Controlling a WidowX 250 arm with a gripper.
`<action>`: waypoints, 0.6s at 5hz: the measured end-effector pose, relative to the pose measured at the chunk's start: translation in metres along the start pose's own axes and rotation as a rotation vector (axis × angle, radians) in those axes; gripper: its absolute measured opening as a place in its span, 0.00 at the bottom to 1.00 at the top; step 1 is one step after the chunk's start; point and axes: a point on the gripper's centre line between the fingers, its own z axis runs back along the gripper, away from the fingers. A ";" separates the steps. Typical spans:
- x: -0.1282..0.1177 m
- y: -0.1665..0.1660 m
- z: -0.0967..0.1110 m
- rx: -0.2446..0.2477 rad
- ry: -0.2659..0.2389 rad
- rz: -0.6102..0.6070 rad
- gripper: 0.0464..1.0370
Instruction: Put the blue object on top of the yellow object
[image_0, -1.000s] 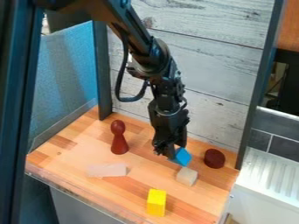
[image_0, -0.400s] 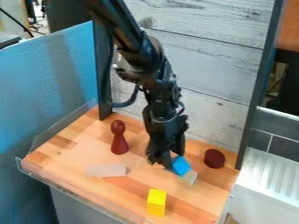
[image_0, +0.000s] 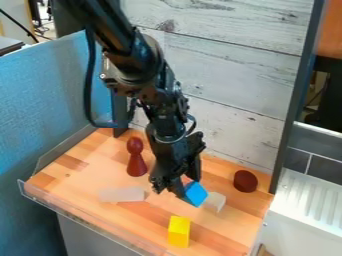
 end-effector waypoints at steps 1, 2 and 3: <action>-0.001 0.008 -0.002 0.013 -0.006 -0.027 0.46; 0.000 0.012 -0.004 0.014 -0.027 -0.036 0.46; 0.003 0.015 -0.006 0.015 -0.051 -0.049 0.46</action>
